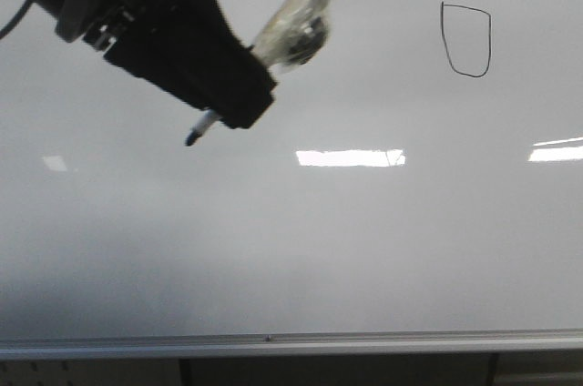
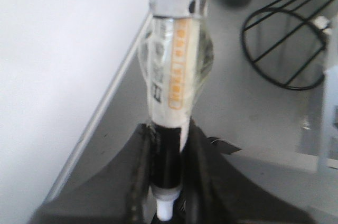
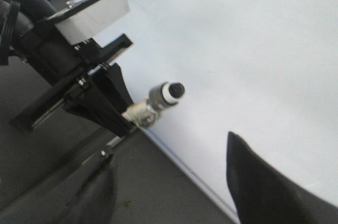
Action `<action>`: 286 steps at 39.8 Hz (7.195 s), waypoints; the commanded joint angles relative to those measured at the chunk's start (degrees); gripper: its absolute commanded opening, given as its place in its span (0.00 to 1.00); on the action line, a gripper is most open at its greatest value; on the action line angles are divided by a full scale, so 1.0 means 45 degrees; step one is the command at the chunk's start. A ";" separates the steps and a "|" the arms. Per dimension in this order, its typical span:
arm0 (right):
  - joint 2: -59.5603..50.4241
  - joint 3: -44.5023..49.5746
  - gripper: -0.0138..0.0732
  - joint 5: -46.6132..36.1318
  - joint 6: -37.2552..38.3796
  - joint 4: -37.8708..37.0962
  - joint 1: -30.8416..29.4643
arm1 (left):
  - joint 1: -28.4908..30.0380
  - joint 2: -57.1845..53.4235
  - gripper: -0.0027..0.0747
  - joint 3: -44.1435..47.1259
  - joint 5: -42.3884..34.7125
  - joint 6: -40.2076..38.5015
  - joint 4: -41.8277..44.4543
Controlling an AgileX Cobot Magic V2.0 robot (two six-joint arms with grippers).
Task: Write number 0 on whiteboard
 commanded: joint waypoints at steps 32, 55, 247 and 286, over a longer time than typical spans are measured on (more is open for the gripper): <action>-0.7294 0.5609 0.09 -0.4932 0.0204 -0.0255 -0.0064 | 0.8532 -0.1579 0.01 -0.0359 -0.2327 -0.9161 0.7341; -0.7294 0.5609 0.09 -0.4631 0.0204 -0.0255 -0.0064 | 0.8949 0.1682 0.01 -0.0512 -0.4636 -0.9209 0.6502; -0.7294 0.5609 0.09 -0.4611 0.0204 -0.0255 -0.0053 | 0.7038 -1.8392 0.01 1.3081 -0.9892 -1.1505 0.9391; -0.8945 0.9921 0.09 -1.0508 0.9973 -1.1461 -0.0792 | 0.7038 -1.8392 0.01 1.3081 -0.9892 -1.1505 0.9391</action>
